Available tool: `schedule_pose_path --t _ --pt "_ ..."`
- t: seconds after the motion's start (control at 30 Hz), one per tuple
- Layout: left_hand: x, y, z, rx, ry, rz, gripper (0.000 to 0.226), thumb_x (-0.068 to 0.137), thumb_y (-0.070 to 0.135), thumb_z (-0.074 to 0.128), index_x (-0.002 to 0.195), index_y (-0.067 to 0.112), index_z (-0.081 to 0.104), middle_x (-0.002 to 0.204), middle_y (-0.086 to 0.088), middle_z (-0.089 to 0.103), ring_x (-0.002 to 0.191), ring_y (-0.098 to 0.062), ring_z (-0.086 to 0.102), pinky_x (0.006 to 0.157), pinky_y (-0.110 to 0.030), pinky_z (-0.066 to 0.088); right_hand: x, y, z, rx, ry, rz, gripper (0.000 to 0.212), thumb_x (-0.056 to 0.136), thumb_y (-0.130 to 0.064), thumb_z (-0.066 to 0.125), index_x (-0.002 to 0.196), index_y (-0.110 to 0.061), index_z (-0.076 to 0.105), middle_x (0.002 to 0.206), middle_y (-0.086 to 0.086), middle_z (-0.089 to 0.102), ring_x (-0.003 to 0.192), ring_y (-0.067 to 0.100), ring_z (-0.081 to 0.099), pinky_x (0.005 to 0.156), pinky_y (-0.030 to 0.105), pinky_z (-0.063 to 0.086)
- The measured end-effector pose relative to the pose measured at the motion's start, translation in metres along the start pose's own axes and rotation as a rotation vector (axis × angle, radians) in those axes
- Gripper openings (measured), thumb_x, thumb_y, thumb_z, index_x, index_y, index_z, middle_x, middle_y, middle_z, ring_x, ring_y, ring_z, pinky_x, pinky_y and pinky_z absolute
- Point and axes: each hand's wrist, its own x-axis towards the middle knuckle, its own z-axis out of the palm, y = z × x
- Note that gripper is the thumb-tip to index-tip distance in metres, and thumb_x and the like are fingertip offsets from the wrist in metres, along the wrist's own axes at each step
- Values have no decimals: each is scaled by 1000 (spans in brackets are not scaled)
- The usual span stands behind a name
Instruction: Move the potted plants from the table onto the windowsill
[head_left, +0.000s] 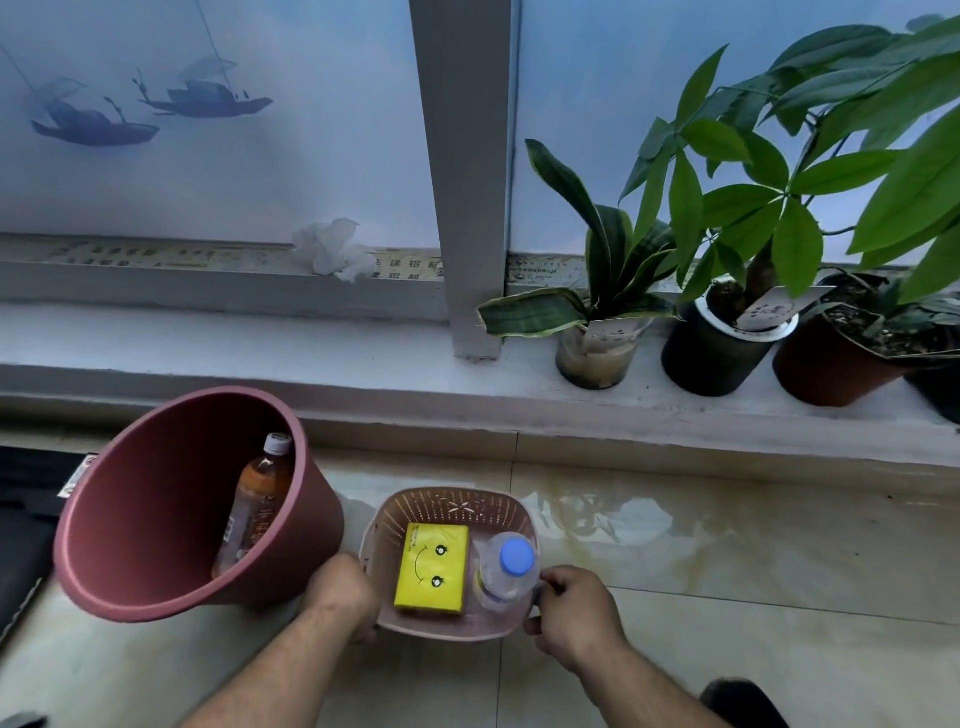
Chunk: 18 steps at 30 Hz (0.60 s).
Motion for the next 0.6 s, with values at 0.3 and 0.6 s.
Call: schedule_pose_path --t 0.3,0.6 --pt "54 8 15 -255 111 52 22 74 15 48 71 7 69 71 -15 75 69 -36 73 67 -44 63 47 -28 -2 29 66 -83 28 80 -16 50 66 -16 74 71 9 78 74 37 78 63 45 60" --pt "98 0 35 -352 124 116 28 88 21 54 67 13 71 62 -9 73 64 -35 72 65 -47 62 57 -49 -10 8 72 -86 30 83 -5 48 64 -18 68 82 13 78 83 37 78 65 47 62"
